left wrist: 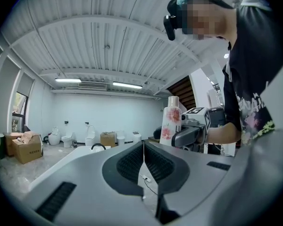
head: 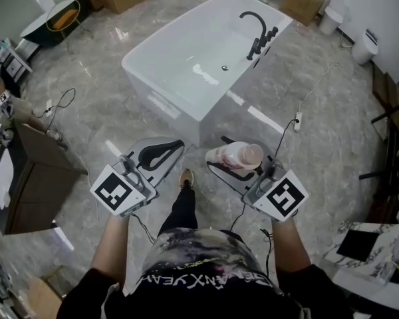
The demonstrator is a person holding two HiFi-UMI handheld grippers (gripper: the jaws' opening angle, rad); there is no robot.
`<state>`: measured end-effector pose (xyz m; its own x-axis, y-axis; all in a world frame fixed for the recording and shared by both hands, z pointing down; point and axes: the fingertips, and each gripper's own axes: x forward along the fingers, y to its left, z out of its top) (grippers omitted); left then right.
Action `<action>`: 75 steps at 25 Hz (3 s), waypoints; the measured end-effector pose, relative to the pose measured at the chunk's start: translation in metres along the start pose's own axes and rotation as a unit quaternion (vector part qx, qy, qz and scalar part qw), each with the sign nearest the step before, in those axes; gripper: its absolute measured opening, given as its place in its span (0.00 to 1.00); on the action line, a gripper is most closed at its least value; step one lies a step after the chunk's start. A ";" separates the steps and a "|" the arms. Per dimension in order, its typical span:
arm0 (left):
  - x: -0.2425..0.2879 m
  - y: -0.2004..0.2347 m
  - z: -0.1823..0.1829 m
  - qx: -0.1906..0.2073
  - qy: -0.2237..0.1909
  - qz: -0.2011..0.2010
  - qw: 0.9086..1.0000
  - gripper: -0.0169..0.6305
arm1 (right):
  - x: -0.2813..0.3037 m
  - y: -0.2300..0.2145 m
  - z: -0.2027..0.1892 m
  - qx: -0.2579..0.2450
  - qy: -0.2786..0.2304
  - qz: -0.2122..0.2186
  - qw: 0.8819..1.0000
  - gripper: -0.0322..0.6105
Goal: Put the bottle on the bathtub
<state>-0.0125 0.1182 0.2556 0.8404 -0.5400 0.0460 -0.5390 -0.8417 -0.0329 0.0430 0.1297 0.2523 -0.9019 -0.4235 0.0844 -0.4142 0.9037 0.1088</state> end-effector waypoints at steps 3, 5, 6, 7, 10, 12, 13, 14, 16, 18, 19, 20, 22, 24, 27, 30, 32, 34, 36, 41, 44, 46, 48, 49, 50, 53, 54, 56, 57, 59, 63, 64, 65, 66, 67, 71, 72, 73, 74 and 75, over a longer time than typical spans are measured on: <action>0.013 0.035 -0.002 -0.006 0.002 -0.008 1.000 0.06 | 0.025 -0.028 -0.002 0.006 0.004 -0.006 1.000 0.41; 0.023 0.058 -0.002 -0.009 0.001 -0.013 1.000 0.06 | 0.041 -0.047 -0.002 0.012 0.007 -0.009 1.000 0.41; 0.027 0.069 -0.001 -0.009 -0.004 -0.016 1.000 0.06 | 0.049 -0.056 -0.002 0.014 0.008 -0.011 1.000 0.41; 0.033 0.079 0.003 -0.008 -0.014 -0.020 1.000 0.06 | 0.057 -0.065 -0.002 0.015 0.009 -0.014 1.000 0.41; 0.043 0.110 -0.003 -0.009 -0.001 -0.022 1.000 0.06 | 0.077 -0.090 -0.004 0.019 0.014 -0.019 1.000 0.41; 0.048 0.130 -0.006 -0.014 0.006 -0.023 1.000 0.06 | 0.090 -0.105 -0.006 0.020 0.020 -0.023 0.999 0.41; 0.051 0.139 -0.007 -0.016 0.006 -0.025 1.000 0.06 | 0.096 -0.112 -0.007 0.020 0.023 -0.025 0.999 0.41; 0.053 0.147 -0.008 -0.017 0.006 -0.026 1.000 0.06 | 0.102 -0.118 -0.008 0.020 0.025 -0.027 0.999 0.41; 0.058 0.163 -0.009 -0.019 0.006 -0.028 0.999 0.06 | 0.111 -0.131 -0.009 0.021 0.026 -0.031 0.999 0.41; 0.064 0.177 -0.009 -0.021 0.003 -0.030 0.999 0.06 | 0.120 -0.143 -0.010 0.021 0.025 -0.034 0.999 0.41; 0.067 0.183 -0.010 -0.023 0.001 -0.031 0.999 0.06 | 0.124 -0.148 -0.010 0.022 0.026 -0.035 0.999 0.41; 0.068 0.189 -0.010 -0.024 0.001 -0.032 0.999 0.06 | 0.129 -0.153 -0.011 0.022 0.027 -0.036 0.999 0.41; 0.071 0.203 -0.013 -0.027 0.002 -0.034 0.999 0.06 | 0.139 -0.162 -0.013 0.023 0.031 -0.039 0.999 0.41; 0.074 0.215 -0.015 -0.028 0.002 -0.037 0.999 0.06 | 0.148 -0.171 -0.013 0.024 0.033 -0.041 0.998 0.41; 0.080 0.232 -0.016 -0.032 0.001 -0.041 0.999 0.06 | 0.159 -0.184 -0.015 0.025 0.037 -0.045 0.998 0.41; 0.085 0.249 -0.017 -0.037 0.000 -0.045 0.998 0.06 | 0.170 -0.199 -0.015 0.025 0.041 -0.050 0.998 0.41; 0.089 0.258 -0.019 -0.041 0.001 -0.049 0.998 0.06 | 0.178 -0.207 -0.015 0.026 0.040 -0.054 0.997 0.41; 0.092 0.266 -0.023 -0.043 0.002 -0.053 0.998 0.06 | 0.184 -0.214 -0.017 0.027 0.042 -0.057 0.997 0.41; 0.094 0.273 -0.025 -0.042 0.004 -0.057 0.998 0.06 | 0.189 -0.219 -0.019 0.027 0.045 -0.058 0.997 0.41; 0.096 0.286 -0.025 -0.041 0.002 -0.056 0.998 0.06 | 0.201 -0.227 -0.023 0.027 0.047 -0.057 0.997 0.41; 0.097 0.291 -0.027 -0.039 0.004 -0.055 0.998 0.06 | 0.205 -0.231 -0.025 0.026 0.045 -0.055 0.997 0.41; 0.098 0.294 -0.027 -0.037 0.003 -0.055 0.998 0.06 | 0.209 -0.235 -0.026 0.026 0.044 -0.055 0.997 0.41; 0.100 0.298 -0.027 -0.037 0.002 -0.054 0.998 0.06 | 0.213 -0.238 -0.027 0.025 0.044 -0.054 0.997 0.41; 0.101 0.299 -0.027 -0.038 0.002 -0.053 0.998 0.06 | 0.215 -0.240 -0.026 0.025 0.043 -0.053 0.997 0.41; 0.102 0.300 -0.027 -0.040 0.003 -0.053 0.998 0.06 | 0.216 -0.241 -0.026 0.024 0.042 -0.052 0.997 0.41; 0.106 0.303 -0.027 -0.040 0.004 -0.052 0.998 0.06 | 0.217 -0.247 -0.026 0.024 0.042 -0.050 0.998 0.41; 0.108 0.305 -0.027 -0.040 0.004 -0.051 0.998 0.06 | 0.217 -0.249 -0.026 0.025 0.043 -0.050 0.997 0.41; 0.113 0.307 -0.029 -0.042 0.005 -0.048 0.998 0.06 | 0.217 -0.254 -0.029 0.025 0.046 -0.049 0.997 0.41; 0.115 0.309 -0.030 -0.044 0.005 -0.046 0.998 0.06 | 0.217 -0.257 -0.031 0.025 0.046 -0.048 0.997 0.41; 0.121 0.311 -0.033 -0.046 0.006 -0.042 0.998 0.06 | 0.216 -0.263 -0.033 0.028 0.047 -0.047 0.997 0.41; 0.131 0.317 -0.040 -0.053 0.006 -0.034 0.998 0.06 | 0.214 -0.276 -0.041 0.030 0.047 -0.046 0.997 0.41; 0.134 0.318 -0.042 -0.054 0.007 -0.032 0.998 0.06 | 0.214 -0.279 -0.044 0.031 0.048 -0.046 0.997 0.41; 0.137 0.319 -0.045 -0.055 0.008 -0.030 0.998 0.06 | 0.213 -0.282 -0.047 0.032 0.049 -0.045 0.997 0.41; 0.139 0.321 -0.048 -0.056 0.009 -0.029 0.998 0.06 | 0.212 -0.285 -0.050 0.034 0.049 -0.045 0.997 0.41; 0.142 0.322 -0.051 -0.057 0.010 -0.027 0.998 0.06 | 0.212 -0.288 -0.054 0.035 0.049 -0.044 0.997 0.41; 0.153 0.325 -0.062 -0.057 0.014 -0.023 0.998 0.06 | 0.210 -0.300 -0.068 0.040 0.046 -0.042 0.997 0.41; 0.155 0.325 -0.065 -0.057 0.014 -0.021 0.998 0.06 | 0.210 -0.301 -0.072 0.040 0.045 -0.041 0.997 0.41; 0.157 0.326 -0.068 -0.057 0.015 -0.020 0.998 0.06 | 0.210 -0.302 -0.077 0.041 0.045 -0.041 0.997 0.41; 0.159 0.326 -0.072 -0.057 0.015 -0.019 0.998 0.06 | 0.211 -0.303 -0.083 0.042 0.046 -0.040 0.997 0.41; 0.160 0.327 -0.077 -0.056 0.015 -0.018 0.998 0.06 | 0.211 -0.305 -0.088 0.043 0.047 -0.039 0.997 0.41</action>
<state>-0.0582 -0.2436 0.3286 0.8579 -0.5083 0.0748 -0.5133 -0.8544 0.0812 -0.0103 -0.2406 0.3245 -0.8524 -0.4939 0.1717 -0.4960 0.8677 0.0336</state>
